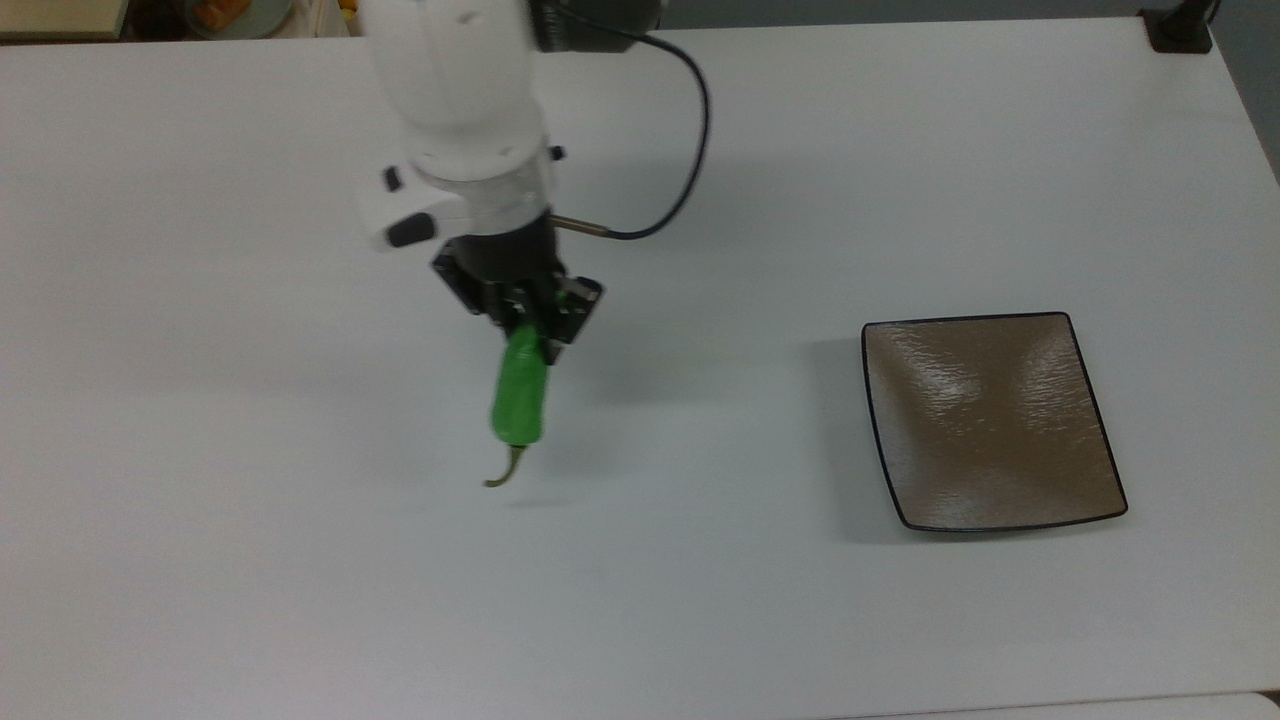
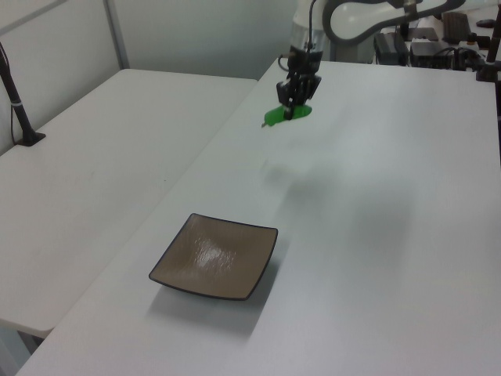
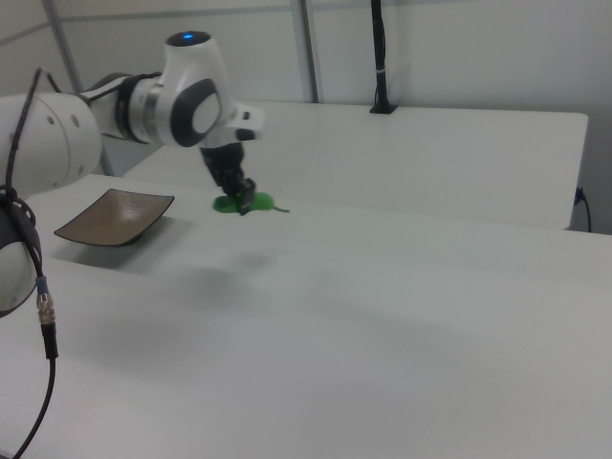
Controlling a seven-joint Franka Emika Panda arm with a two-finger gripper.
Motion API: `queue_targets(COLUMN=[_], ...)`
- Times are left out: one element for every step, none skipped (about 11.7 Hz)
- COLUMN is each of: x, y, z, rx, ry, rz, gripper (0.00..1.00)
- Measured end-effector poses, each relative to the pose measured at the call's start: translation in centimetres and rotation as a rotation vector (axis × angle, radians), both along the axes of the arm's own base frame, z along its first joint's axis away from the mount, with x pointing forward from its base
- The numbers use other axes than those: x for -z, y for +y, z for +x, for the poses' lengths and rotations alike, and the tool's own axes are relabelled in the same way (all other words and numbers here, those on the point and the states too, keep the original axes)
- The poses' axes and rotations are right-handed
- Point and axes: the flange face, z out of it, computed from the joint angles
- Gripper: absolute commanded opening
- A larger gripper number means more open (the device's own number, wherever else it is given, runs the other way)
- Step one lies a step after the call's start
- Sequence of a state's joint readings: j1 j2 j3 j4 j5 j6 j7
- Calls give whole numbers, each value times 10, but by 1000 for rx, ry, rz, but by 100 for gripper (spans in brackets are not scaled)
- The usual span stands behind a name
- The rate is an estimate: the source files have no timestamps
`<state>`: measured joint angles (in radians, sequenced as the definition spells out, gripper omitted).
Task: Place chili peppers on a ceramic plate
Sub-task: 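Carry the hanging chili pepper over the brown ceramic plate and lower it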
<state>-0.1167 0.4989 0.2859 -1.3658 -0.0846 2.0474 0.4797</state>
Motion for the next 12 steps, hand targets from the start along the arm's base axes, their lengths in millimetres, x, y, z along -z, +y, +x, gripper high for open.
queue_targets(x=[3, 3, 1, 0, -2, -3, -5, -4, -2, 2, 5, 8], y=[33, 67, 95, 112, 132, 148, 159, 175, 186, 204, 214, 231], z=[-5, -10, -16, -19, -23, -26, -27, -30, -32, -37, -40, -46], rx=[-3, -8, -8, -7, -7, -8, -11, -20, -23, -31, -36, -44], ry=[9, 6, -4, -11, -23, -47, -70, -97, -104, -111, -115, -118], rz=[8, 18, 30, 37, 49, 64, 77, 94, 102, 110, 114, 118], gripper=[11, 13, 14, 14, 14, 14, 14, 14, 18, 29, 28, 23])
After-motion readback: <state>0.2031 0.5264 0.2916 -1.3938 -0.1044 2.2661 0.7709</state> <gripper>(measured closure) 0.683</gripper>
